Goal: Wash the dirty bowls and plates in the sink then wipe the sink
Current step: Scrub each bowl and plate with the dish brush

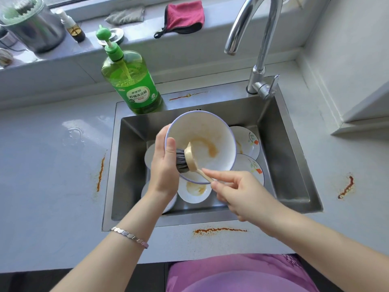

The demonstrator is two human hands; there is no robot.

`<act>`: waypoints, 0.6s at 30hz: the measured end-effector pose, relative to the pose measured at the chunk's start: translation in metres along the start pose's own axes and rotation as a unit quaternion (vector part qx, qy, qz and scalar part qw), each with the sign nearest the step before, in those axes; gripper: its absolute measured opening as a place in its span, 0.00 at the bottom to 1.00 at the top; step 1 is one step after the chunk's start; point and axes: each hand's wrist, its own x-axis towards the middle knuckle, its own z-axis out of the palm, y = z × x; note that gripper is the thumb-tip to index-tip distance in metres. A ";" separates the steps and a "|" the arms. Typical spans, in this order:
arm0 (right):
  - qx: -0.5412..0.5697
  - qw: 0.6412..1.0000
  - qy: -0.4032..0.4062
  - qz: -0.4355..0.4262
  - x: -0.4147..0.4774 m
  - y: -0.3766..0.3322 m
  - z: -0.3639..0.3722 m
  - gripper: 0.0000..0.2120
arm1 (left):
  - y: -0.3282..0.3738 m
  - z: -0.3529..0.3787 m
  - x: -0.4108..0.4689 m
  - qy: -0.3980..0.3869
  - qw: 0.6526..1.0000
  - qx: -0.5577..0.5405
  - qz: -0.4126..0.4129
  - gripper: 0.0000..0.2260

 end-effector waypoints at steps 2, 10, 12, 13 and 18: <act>0.007 1.000 0.018 0.014 0.005 -0.003 -0.003 0.16 | 0.000 0.000 0.000 -0.015 1.000 -0.005 0.012 0.14; 0.151 0.985 0.068 0.048 0.018 -0.015 -0.004 0.15 | -0.003 0.014 -0.013 -0.027 0.999 -0.038 0.007 0.13; 0.059 0.997 0.052 0.023 0.016 -0.009 0.000 0.15 | -0.004 0.011 -0.010 -0.020 0.999 -0.050 0.001 0.13; -0.004 0.999 0.039 0.006 0.015 -0.002 -0.001 0.16 | -0.003 0.007 -0.007 -0.022 0.998 -0.052 -0.001 0.13; -0.279 0.959 -0.044 -0.028 0.001 0.006 -0.028 0.16 | -0.002 -0.015 0.003 -0.074 0.997 0.007 -0.014 0.12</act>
